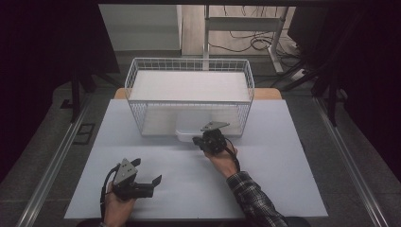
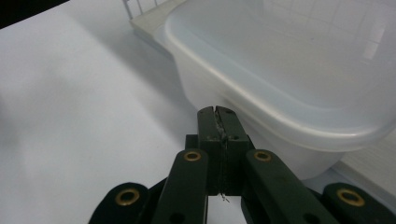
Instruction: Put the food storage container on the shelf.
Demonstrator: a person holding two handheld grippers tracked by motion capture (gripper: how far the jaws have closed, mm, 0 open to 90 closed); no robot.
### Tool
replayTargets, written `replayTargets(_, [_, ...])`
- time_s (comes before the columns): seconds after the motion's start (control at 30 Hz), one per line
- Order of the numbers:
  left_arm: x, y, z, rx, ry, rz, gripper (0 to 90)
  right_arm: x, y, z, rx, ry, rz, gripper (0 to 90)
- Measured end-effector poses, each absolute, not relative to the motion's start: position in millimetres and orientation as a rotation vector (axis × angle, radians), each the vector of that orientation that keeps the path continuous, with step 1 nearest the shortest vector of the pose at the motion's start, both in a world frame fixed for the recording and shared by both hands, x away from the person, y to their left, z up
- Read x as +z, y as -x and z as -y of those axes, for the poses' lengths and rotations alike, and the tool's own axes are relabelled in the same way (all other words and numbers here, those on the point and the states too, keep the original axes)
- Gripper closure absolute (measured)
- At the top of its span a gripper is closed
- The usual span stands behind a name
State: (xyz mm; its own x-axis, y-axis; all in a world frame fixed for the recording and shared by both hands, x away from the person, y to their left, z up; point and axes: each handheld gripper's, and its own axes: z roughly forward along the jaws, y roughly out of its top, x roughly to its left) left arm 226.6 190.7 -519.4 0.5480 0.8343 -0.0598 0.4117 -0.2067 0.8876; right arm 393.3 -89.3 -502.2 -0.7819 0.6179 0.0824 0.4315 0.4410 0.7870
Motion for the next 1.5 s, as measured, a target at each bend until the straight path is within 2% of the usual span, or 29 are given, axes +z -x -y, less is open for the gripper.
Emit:
replayTargets(0.9, [-523, -232, -189, 0.506, -1.818, -1.024, 1.8, -497, -437, 78, 1.22, -0.958, -2.413, 88.8])
replayTargets(1.5, [-522, -234, -189, 0.491, -1.812, -1.011, 1.7, -495, -446, 69, 1.205, -0.954, -2.412, 88.8])
